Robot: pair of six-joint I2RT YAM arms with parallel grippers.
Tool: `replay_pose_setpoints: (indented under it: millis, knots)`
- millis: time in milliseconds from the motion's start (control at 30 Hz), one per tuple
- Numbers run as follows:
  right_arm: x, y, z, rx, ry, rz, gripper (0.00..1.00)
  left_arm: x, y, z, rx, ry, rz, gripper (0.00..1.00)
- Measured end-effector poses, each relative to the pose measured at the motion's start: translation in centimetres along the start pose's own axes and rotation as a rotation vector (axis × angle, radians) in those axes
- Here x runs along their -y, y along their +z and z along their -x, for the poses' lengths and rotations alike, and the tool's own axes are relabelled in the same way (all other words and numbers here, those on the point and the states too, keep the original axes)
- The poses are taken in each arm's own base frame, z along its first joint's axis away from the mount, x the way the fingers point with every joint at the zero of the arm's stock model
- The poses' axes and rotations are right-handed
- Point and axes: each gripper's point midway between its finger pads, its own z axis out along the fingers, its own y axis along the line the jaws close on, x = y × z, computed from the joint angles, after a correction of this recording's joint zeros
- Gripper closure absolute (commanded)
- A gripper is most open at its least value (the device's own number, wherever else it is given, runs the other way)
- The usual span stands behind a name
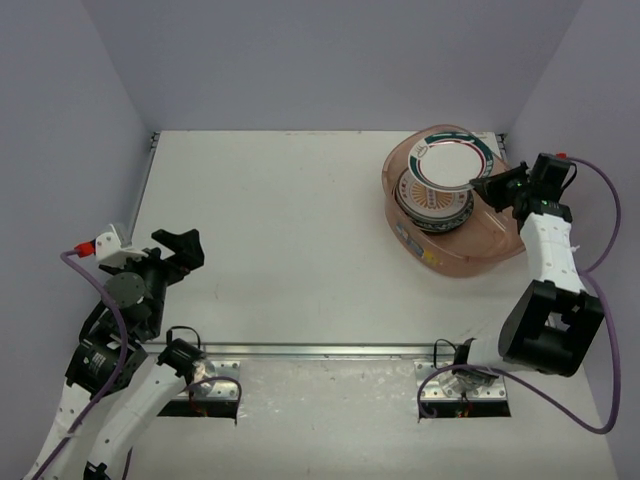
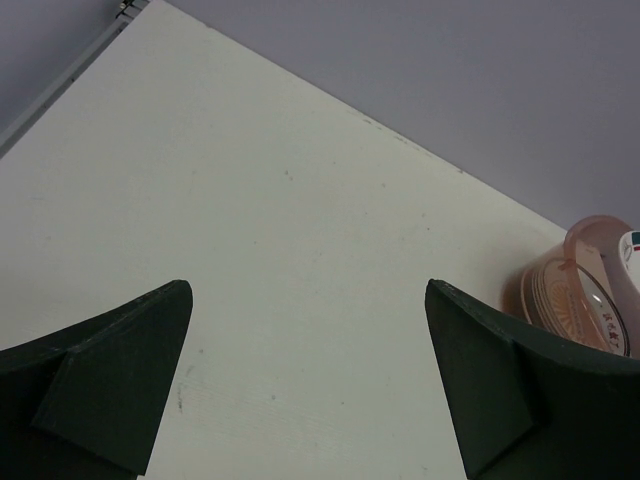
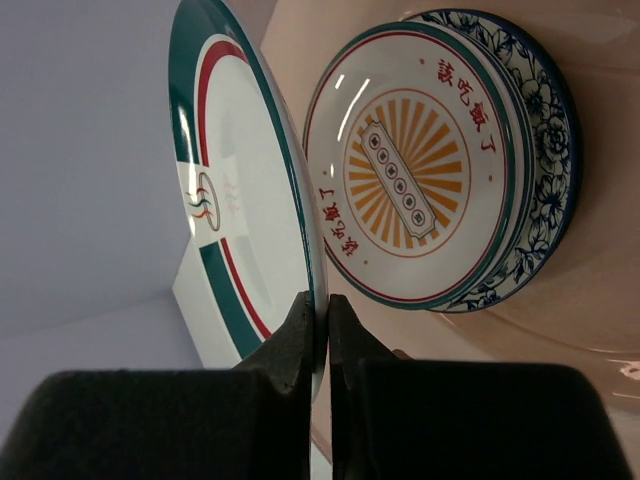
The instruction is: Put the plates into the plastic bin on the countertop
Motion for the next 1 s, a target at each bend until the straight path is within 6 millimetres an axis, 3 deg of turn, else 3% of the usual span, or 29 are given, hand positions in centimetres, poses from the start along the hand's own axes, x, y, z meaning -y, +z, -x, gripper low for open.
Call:
replay_pose_setpoints:
  millis: [167, 267, 367, 400, 433, 667, 833, 1000]
  knots:
    - [1.6, 1.2, -0.6, -0.018, -0.021, -0.052, 1.00, 0.2, 0.0, -0.1, -0.003, 0.004, -0.010, 0.00]
    - [3.0, 2.2, -0.8, -0.028, -0.023, -0.092, 0.88, 0.3, 0.1, -0.1, -0.007, 0.010, -0.016, 0.00]
    - [4.1, 3.1, -1.2, -0.048, -0.018, -0.120, 0.39, 0.4, 0.2, -0.3, -0.016, 0.020, -0.019, 0.00]
    - [4.2, 3.3, -1.2, -0.051, -0.020, -0.122, 0.15, 0.5, 0.2, -0.4, -0.020, 0.022, -0.021, 0.00]
    - [4.4, 3.3, -1.3, -0.056, -0.021, -0.126, 0.01, 0.5, 0.2, -0.5, -0.023, 0.025, -0.023, 0.00]
    - [3.5, 2.7, -1.2, -0.069, -0.089, -0.133, 0.01, 0.8, 0.3, -0.4, -0.023, 0.023, -0.032, 0.00]
    - [2.6, 1.0, -1.0, -0.080, -0.214, -0.154, 0.01, 0.9, 0.8, -0.8, -0.036, 0.033, -0.024, 0.00]
    - [0.5, -1.4, -3.4, -0.105, -0.457, -0.130, 0.01, 1.5, 2.8, -3.4, -0.150, 0.125, 0.010, 0.00]
